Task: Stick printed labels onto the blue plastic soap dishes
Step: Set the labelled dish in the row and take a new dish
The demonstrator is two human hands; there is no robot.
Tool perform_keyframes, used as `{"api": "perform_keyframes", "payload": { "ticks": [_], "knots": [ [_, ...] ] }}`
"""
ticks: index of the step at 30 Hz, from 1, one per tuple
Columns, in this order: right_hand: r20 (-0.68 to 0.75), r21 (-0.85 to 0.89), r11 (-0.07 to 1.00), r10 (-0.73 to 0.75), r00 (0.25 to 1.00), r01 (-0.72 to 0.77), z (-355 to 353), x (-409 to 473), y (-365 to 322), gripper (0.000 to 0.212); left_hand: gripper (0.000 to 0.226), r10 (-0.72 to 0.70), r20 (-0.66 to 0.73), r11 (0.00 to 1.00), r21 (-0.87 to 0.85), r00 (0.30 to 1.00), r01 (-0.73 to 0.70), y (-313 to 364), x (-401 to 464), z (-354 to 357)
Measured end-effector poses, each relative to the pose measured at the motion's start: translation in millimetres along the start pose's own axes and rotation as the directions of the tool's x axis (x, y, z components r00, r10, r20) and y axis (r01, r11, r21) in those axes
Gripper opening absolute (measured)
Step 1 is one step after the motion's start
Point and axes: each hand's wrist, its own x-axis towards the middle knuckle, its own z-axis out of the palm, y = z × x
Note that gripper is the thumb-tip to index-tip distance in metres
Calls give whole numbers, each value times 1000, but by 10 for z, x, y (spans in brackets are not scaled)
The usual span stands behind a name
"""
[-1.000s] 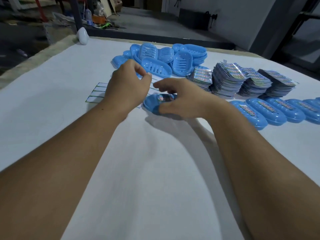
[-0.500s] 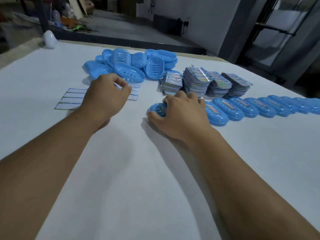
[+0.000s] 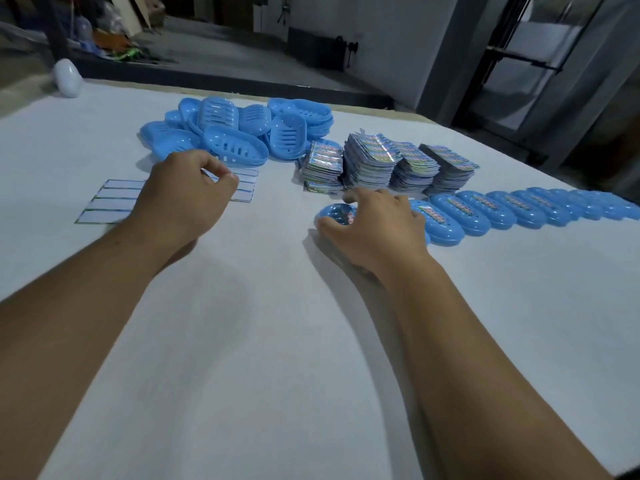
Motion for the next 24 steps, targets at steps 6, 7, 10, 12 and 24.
{"api": "perform_keyframes", "payload": {
  "ticks": [6,7,10,12,24],
  "knots": [
    [-3,-12,1000,16,1000,-16,-14,57,42,56,13,-4,1,1000,-2,1000,4,-14,1,-20],
    [-7,-18,1000,8,1000,-8,-17,62,31,56,13,-8,2,1000,-6,1000,8,-15,3,-23],
    [-26,-26,999,-48,999,47,-23,81,-41,52,12,-21,5,1000,-1,1000,21,-24,9,-23],
    [-42,-58,992,-115,992,113,-6,111,-129,50,11,-25,-7,999,25,1000,25,-39,19,-30],
    [8,189,932,-318,948,311,532,768,-916,46,12,-17,-115,958,282,993,49,-210,119,-108]
  ]
}}
